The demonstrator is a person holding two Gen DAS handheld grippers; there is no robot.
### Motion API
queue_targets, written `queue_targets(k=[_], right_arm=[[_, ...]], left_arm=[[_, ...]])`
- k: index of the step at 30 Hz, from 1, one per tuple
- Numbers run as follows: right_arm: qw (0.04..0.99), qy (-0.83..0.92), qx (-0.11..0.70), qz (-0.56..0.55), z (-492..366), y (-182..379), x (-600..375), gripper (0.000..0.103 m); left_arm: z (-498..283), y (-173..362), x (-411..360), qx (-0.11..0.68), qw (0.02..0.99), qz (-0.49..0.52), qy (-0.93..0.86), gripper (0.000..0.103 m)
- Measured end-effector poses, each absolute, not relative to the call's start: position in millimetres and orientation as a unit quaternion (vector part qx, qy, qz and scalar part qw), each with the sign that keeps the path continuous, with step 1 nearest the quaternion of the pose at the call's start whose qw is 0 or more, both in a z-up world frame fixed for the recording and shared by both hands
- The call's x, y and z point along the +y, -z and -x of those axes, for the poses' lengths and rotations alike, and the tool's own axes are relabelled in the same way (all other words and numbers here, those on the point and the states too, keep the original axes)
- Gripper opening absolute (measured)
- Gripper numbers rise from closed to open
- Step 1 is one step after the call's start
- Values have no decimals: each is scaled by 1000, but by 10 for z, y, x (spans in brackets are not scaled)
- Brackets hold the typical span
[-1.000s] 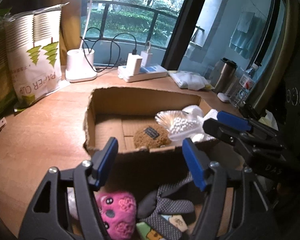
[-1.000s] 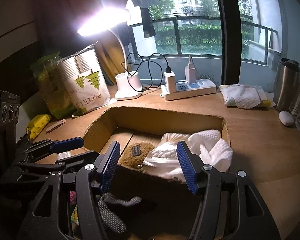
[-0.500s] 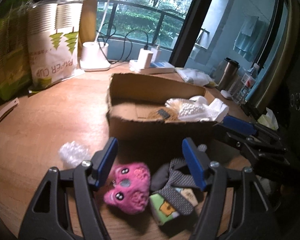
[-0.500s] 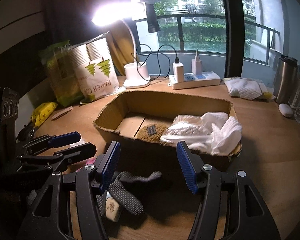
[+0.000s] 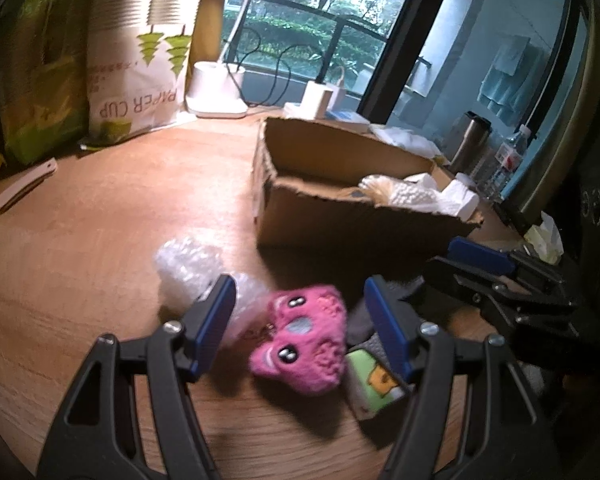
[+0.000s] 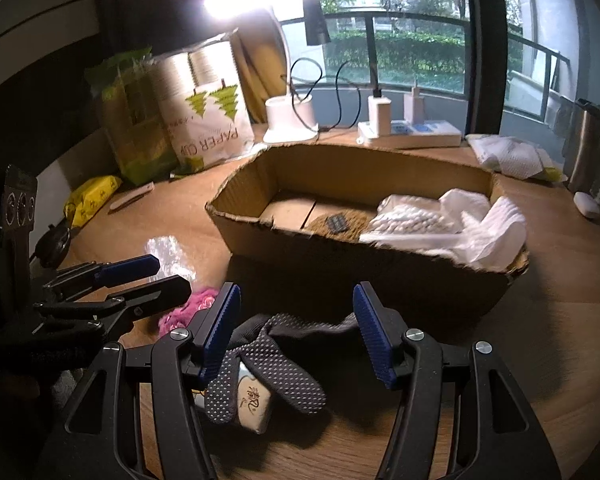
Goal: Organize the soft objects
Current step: 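Open both tools and withdraw them toward the remaining soft items, then close the right tool on the gray dotted glove while the left tool grasps the bubble-wrap roll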
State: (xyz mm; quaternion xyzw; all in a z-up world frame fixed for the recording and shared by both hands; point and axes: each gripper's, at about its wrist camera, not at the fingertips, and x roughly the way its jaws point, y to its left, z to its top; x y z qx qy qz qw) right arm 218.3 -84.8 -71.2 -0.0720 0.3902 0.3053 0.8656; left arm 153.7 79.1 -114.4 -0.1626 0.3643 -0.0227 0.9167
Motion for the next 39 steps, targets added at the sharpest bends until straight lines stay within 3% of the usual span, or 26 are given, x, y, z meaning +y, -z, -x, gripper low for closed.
queue_targets(k=[12,24,38,39], right_arm=[[840,-300,439,108,-2212,1077,-590,62],[839,-294,435,144,-2145,1193,-531,63],[839,-309,429,127,-2226,1128,-617,31],[840,-309,428,125,-2244,1113,-632,20]], left_arm=[[-1473,1155,929,356,919,168,15,68],[-1494,1228,1138,367,915,166,-25,68],[-1731,1430,1203,399,901,163,-48,68],[-1740,1438,1208,400,900,164,-46,68]])
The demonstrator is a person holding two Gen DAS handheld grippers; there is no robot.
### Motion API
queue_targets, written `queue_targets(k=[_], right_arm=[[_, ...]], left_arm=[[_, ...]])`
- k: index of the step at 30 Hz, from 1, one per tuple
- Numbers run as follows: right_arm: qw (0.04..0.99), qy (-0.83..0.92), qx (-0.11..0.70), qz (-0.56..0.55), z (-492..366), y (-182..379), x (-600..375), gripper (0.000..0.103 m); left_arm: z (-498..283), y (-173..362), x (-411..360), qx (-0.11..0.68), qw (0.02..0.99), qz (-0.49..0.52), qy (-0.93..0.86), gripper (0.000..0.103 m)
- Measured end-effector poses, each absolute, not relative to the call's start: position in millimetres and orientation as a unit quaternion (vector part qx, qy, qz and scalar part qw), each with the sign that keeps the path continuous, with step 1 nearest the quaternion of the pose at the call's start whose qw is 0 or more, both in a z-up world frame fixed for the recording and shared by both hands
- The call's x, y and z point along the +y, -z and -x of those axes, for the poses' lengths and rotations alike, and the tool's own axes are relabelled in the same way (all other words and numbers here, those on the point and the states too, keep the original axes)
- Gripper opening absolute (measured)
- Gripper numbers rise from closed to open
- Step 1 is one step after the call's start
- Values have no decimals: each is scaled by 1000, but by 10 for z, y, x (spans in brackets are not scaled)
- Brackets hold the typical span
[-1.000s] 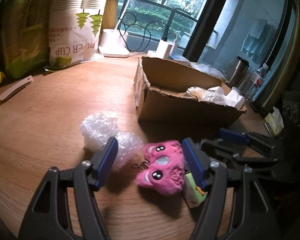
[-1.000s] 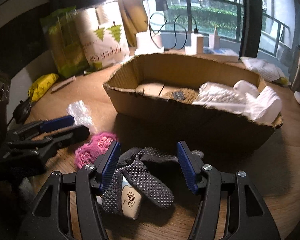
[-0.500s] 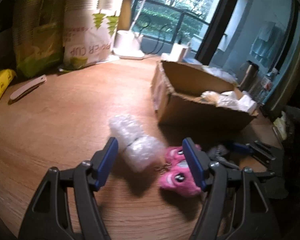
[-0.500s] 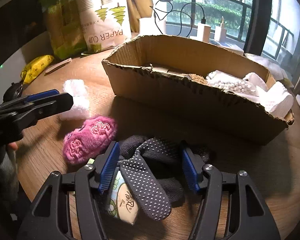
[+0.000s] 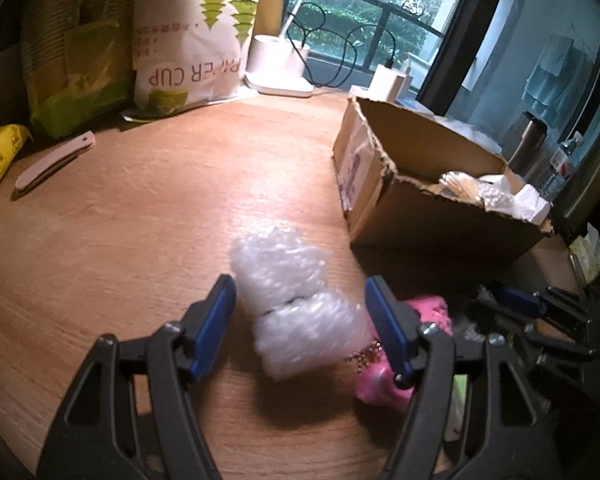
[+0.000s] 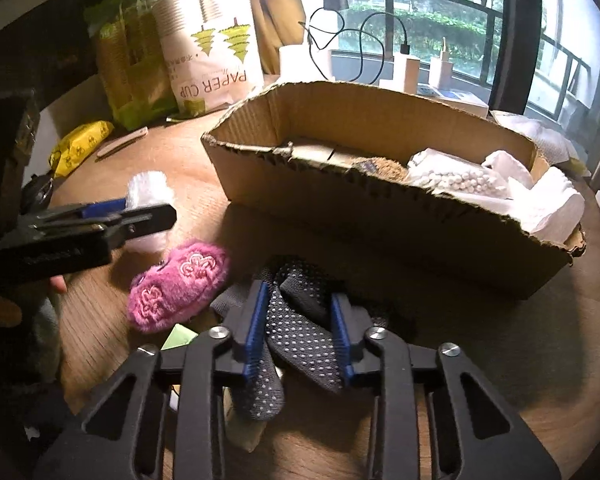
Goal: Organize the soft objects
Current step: 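Close the right tool on the gray dotted glove while the left tool grasps the bubble-wrap roll, then lift the glove with the right tool while the left tool carries the bubble wrap toward the box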
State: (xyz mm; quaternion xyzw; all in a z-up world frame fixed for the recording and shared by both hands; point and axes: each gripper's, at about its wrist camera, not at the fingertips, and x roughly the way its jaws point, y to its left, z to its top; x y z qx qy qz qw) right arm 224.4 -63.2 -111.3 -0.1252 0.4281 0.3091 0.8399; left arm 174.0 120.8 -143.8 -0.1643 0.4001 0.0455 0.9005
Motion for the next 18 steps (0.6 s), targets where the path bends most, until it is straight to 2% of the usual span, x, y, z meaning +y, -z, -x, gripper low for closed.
queue_targets(k=[4,5,8,18], right_arm=[[843,-309,424,118,-2270,1076,-670,20],[843,-310,424,118,-2270,1071,-675,20],[846,-311,418,115,-2256,1032,-698,19],[860,-312,392,98,-2164,795,-873,19]], left_arm=[[-1779,1454,1164,405,900,156,-35,64],[-1780,1454,1154,406,900,152,-35,54],[-1771,1446,1124,407,901,147,-31,46],[-1632,1202,1000,378,916,135,-16,45]])
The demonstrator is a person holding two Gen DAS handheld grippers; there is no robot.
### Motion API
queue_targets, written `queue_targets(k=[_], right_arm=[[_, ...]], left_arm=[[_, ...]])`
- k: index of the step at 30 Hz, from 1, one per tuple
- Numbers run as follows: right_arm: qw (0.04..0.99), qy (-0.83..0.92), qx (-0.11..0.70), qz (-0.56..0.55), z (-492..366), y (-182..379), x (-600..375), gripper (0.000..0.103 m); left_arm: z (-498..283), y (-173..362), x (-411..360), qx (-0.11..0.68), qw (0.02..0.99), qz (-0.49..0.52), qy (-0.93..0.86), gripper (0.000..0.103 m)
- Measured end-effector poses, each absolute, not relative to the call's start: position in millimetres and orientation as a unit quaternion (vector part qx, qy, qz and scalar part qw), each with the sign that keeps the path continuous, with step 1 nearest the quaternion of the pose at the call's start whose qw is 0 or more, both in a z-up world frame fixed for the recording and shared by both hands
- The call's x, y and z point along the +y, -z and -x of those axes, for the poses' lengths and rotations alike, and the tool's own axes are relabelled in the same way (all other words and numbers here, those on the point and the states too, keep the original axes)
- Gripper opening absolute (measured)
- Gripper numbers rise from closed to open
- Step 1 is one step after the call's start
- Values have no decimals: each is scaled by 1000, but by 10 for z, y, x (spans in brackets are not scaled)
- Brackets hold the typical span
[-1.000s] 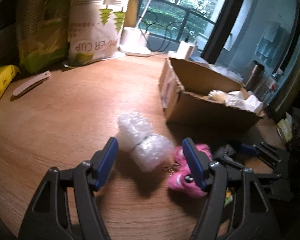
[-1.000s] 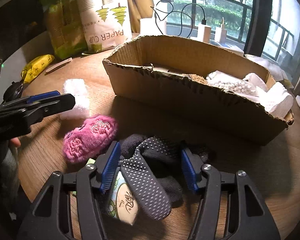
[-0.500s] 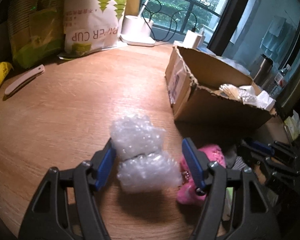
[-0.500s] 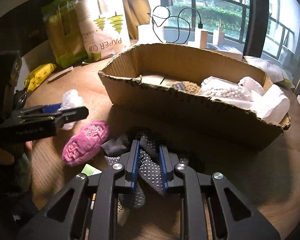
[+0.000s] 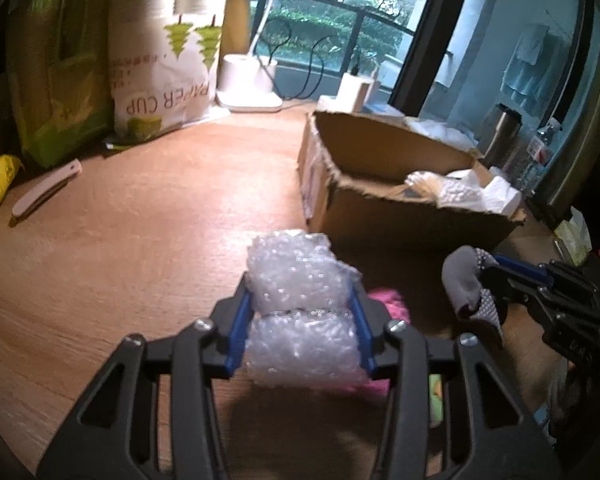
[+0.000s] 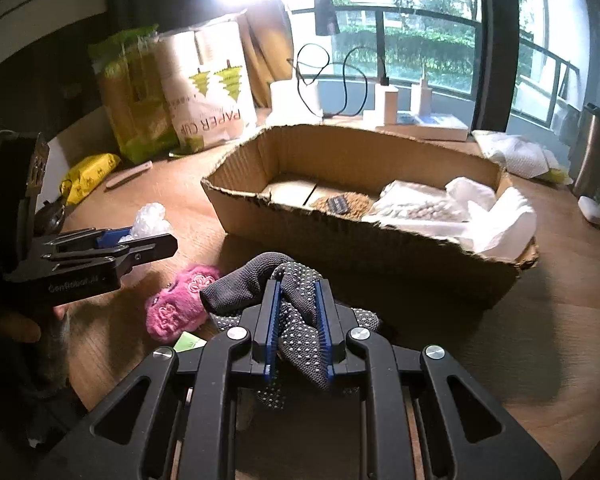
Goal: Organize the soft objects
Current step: 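Lift the glove with the right tool while the left tool carries the bubble wrap toward the box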
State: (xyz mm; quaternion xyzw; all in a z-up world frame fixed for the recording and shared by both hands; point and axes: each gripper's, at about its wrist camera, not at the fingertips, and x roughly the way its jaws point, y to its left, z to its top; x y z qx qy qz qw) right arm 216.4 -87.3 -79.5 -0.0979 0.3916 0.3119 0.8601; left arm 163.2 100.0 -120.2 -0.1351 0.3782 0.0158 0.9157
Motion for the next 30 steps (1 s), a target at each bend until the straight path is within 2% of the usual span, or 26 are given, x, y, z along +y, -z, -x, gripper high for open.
queue_targets(k=[30], right_arm=[[896,-304,315,69,-2195,139,-1299,19]], left_arm=[[-1704,481,693,319,942,101,0,45]])
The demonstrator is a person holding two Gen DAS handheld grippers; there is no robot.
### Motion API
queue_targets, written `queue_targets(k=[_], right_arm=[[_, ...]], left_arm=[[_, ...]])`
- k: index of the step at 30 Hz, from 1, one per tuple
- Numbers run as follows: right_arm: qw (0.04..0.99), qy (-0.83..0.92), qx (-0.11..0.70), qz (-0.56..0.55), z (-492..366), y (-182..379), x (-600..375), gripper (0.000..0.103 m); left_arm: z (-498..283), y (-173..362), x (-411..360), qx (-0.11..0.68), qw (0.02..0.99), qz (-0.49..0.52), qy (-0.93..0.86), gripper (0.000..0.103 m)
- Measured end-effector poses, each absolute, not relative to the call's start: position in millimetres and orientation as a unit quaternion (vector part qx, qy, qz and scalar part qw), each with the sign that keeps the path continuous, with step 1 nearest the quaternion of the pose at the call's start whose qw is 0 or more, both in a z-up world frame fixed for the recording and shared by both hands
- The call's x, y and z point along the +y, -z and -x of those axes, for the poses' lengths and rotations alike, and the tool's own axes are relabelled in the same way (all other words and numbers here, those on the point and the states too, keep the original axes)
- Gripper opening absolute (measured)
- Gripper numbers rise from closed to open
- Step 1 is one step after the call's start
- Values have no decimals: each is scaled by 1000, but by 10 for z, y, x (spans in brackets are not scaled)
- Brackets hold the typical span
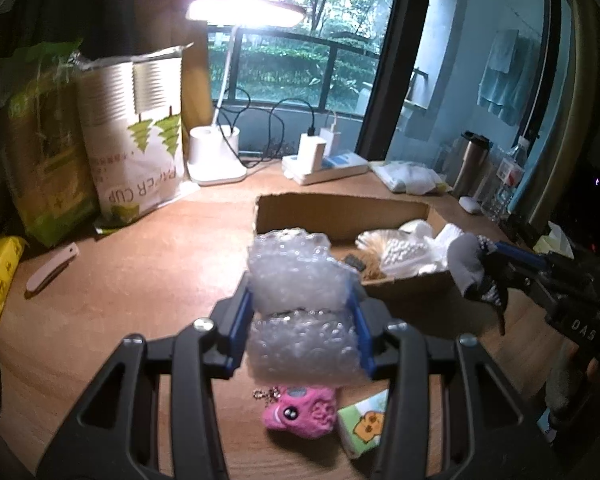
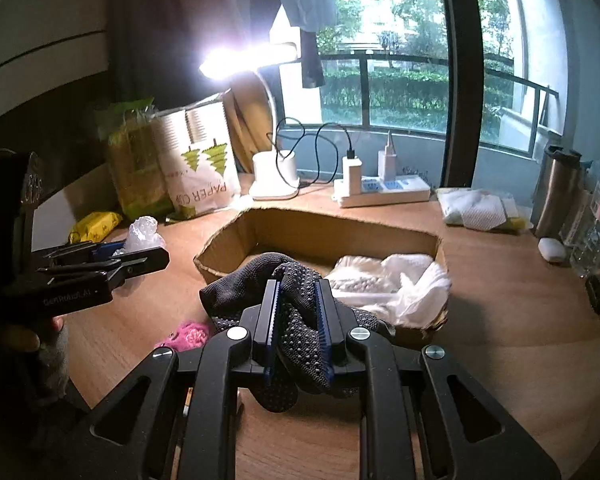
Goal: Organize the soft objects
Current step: 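Lift the glove with the right tool while the left tool carries the bubble wrap toward the box, then lower the glove into the box with the right tool while the left tool lowers the bubble wrap in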
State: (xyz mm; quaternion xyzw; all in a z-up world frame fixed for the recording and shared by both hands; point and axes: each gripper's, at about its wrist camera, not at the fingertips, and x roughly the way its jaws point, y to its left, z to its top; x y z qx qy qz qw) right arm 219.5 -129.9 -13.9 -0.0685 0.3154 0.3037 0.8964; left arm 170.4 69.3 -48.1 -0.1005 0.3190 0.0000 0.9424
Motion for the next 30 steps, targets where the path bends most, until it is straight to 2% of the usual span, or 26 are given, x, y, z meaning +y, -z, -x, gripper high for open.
queue_targets(k=[30], right_arm=[[898,-314,302,57,-2795,101,-1269,19]], left_arm=[[-2304,458,686,308,948,81,-7,45]])
